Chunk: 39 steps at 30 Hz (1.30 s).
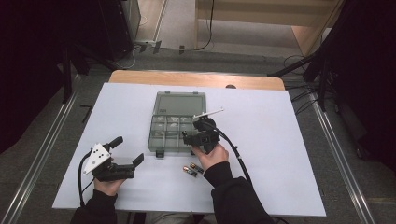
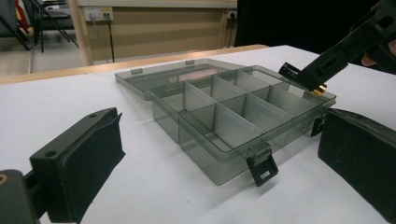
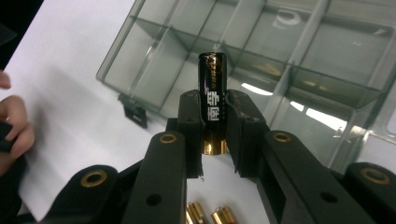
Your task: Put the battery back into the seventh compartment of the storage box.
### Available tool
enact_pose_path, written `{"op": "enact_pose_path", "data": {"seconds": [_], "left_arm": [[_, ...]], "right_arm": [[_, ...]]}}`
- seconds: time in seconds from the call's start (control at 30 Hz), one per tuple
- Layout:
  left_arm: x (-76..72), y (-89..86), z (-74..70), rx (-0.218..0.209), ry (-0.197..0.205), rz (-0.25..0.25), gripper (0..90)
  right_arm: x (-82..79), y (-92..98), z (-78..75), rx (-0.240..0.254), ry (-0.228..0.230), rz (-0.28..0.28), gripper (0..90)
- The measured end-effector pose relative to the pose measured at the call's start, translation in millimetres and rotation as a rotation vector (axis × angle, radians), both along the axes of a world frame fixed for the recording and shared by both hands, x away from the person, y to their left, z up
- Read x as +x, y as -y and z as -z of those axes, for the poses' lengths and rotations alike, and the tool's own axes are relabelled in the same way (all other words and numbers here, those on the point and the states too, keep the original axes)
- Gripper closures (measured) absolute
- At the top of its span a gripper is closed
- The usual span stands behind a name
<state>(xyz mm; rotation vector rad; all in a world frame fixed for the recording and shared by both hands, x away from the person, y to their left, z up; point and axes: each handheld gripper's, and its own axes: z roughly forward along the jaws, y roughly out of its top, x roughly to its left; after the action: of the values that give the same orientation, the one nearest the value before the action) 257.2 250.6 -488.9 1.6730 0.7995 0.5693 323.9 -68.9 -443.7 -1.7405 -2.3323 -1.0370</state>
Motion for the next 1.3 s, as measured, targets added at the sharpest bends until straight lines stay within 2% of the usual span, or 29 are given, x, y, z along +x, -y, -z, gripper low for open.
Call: {"op": "enact_pose_path", "data": {"seconds": [0.2,0.3,0.37,0.47,0.53,0.57,0.63,0.7,0.73,0.8,0.87,1.03,1.17,1.3], "left_arm": [[-0.1,-0.1,-0.1,-0.001,0.002,0.002,0.0],[0.0,0.2,0.0,-0.002,0.000,0.004,0.0],[-0.1,0.5,-0.1,0.000,0.001,0.006,0.0],[0.0,0.8,-0.1,0.004,0.002,0.007,0.0],[0.1,0.7,-0.1,0.007,0.003,0.008,0.0],[0.0,0.8,-0.1,0.007,0.002,0.008,0.0],[-0.2,0.8,-0.2,0.005,0.002,0.007,0.0],[-0.1,0.7,-0.2,0.008,0.003,0.007,0.0],[-0.1,0.9,-0.2,0.007,0.003,0.007,0.0],[-0.1,1.0,-0.2,0.007,0.003,0.007,0.0],[0.0,0.9,-0.1,0.008,0.003,0.006,0.0],[0.1,0.9,-0.1,0.010,0.003,0.007,0.0],[0.1,1.1,0.0,0.011,0.002,0.007,0.0],[0.3,1.3,0.2,0.012,0.001,0.008,0.0]], "right_arm": [[4.2,2.7,2.4,0.065,-0.032,0.075,78.0],[6.2,3.0,6.8,0.089,-0.073,0.104,77.3],[5.9,2.1,8.6,0.085,-0.067,0.121,74.0],[4.6,0.6,8.8,0.089,-0.060,0.108,69.8],[2.9,-0.6,7.3,0.093,-0.054,0.083,64.1],[1.9,-1.0,6.7,0.090,-0.033,0.061,59.6],[-0.5,-1.5,4.5,0.081,-0.003,0.024,43.2],[-2.5,-0.5,2.9,0.093,0.015,-0.041,19.0],[-3.7,-0.3,1.8,0.082,0.030,-0.074,8.5],[-7.5,-0.2,-1.1,0.043,0.075,-0.117,0.1],[-12.9,0.3,-4.8,-0.008,0.136,-0.151,0.0],[-23.7,1.3,-10.1,-0.104,0.236,-0.232,0.0],[-29.7,3.8,-11.9,-0.109,0.264,-0.301,0.0],[-36.5,5.0,-14.3,-0.141,0.302,-0.343,0.1]]}}
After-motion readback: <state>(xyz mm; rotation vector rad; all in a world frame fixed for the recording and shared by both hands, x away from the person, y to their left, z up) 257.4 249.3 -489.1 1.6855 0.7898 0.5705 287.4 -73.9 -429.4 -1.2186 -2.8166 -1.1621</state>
